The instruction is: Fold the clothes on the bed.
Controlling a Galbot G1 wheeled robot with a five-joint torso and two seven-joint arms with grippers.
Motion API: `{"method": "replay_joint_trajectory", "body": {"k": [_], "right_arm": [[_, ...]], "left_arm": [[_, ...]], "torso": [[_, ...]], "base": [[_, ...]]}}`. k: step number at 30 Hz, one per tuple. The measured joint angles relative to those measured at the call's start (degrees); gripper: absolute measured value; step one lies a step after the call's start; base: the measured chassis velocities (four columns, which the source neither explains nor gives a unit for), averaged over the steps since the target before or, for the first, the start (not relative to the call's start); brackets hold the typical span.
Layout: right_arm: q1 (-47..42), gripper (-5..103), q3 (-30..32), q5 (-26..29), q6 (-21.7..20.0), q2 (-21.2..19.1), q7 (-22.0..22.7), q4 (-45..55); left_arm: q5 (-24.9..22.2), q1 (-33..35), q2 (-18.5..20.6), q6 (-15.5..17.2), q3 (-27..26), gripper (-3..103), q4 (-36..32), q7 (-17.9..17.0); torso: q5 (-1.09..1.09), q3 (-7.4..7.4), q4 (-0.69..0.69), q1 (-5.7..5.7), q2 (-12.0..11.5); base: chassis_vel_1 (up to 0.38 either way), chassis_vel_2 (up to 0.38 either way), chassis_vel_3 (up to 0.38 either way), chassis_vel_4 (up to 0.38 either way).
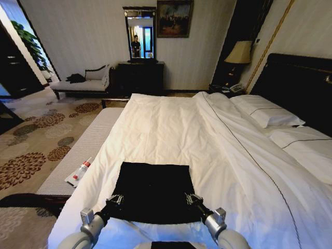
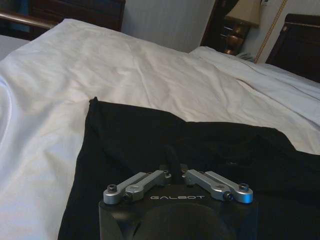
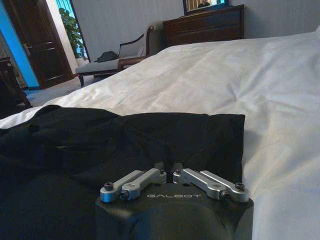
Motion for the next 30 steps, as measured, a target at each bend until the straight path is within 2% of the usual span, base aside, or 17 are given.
{"method": "replay_joint_trajectory", "body": {"k": [19,30], "right_arm": [[-4.19,1,0.93,-1.77,1.01,-0.22,-0.27,1.44],[-4.76,1,0.42,-2.88,1.40,-0.03,-0.54,0.88]], "left_arm": [[-0.72,3.29,1.34,-0.29,-4.14,1,-0.07,0.55],[0.17,4.41,0.68,-0.89,-3.79,1,0.47,0.85]], "torso": [[0.00,0.00,0.00,-0.01,0.00],[0.00,0.00,0.00,0.00,0.00]], "base": [[0.000,0.000,0.000,0.000],[0.000,0.000,0.000,0.000]]}}
